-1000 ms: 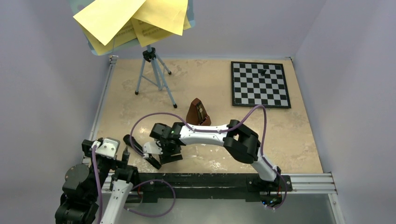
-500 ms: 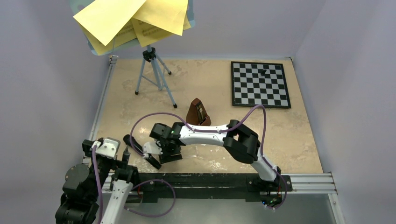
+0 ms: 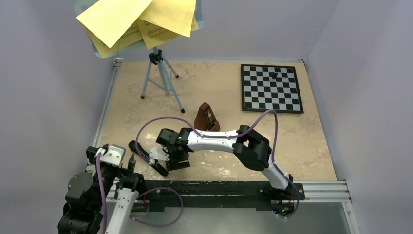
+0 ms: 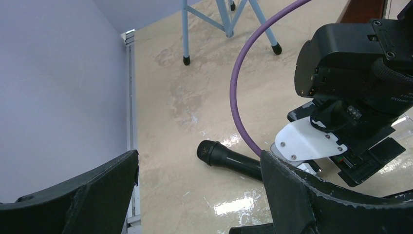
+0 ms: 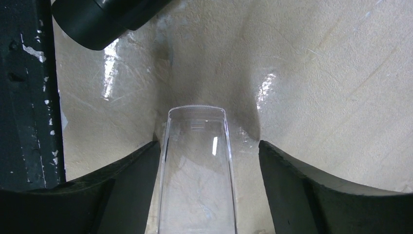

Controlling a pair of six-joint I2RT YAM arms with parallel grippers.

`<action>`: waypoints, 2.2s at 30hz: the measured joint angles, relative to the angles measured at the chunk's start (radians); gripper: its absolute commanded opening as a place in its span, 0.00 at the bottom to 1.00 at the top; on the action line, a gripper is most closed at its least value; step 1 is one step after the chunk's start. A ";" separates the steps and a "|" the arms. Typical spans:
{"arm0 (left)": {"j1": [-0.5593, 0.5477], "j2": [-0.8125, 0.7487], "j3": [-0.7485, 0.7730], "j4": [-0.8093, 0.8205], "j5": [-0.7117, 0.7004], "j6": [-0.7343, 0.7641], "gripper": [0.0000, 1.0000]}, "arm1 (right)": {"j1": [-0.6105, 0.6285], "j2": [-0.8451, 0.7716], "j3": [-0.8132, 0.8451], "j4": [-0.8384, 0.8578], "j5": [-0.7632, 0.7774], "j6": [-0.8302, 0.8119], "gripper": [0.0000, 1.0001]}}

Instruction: Pack up the instrument practice props

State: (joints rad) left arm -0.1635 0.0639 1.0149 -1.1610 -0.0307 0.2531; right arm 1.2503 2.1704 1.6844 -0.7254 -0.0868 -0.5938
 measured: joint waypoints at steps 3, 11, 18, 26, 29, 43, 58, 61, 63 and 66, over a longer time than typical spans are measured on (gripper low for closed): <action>0.000 -0.002 -0.003 0.000 0.001 0.000 1.00 | 0.000 0.000 0.000 0.000 0.002 0.004 0.74; 0.000 -0.005 -0.007 0.000 0.002 0.000 1.00 | 0.000 0.000 0.000 -0.006 0.001 0.012 0.66; 0.000 -0.005 -0.008 0.000 0.005 0.000 1.00 | 0.000 0.000 0.000 -0.010 -0.001 0.026 0.38; 0.000 -0.005 -0.011 0.000 0.010 0.000 1.00 | -0.006 -0.039 -0.004 -0.028 -0.008 0.029 0.00; 0.000 -0.006 -0.012 0.000 0.016 0.000 1.00 | -0.016 -0.114 -0.005 -0.047 -0.017 0.039 0.00; 0.000 0.043 -0.023 0.006 0.318 0.150 1.00 | -0.176 -0.716 -0.140 -0.108 -0.223 0.172 0.00; -0.018 0.925 0.050 0.168 0.764 0.623 0.96 | -0.506 -1.190 -0.489 0.254 -0.023 0.349 0.00; -0.069 1.073 0.095 0.206 0.767 0.705 0.95 | -0.565 -1.167 -0.507 0.301 -0.039 0.362 0.00; -0.113 1.151 0.099 0.238 0.758 0.744 0.93 | -0.601 -1.147 -0.508 0.331 -0.061 0.371 0.00; -0.159 1.246 0.099 0.304 0.733 0.760 0.89 | -0.629 -1.129 -0.529 0.404 -0.066 0.396 0.00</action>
State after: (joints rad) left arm -0.3225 1.3098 1.1137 -0.8574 0.7025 1.0126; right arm 0.6212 1.0416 1.1557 -0.3210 -0.1532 -0.1978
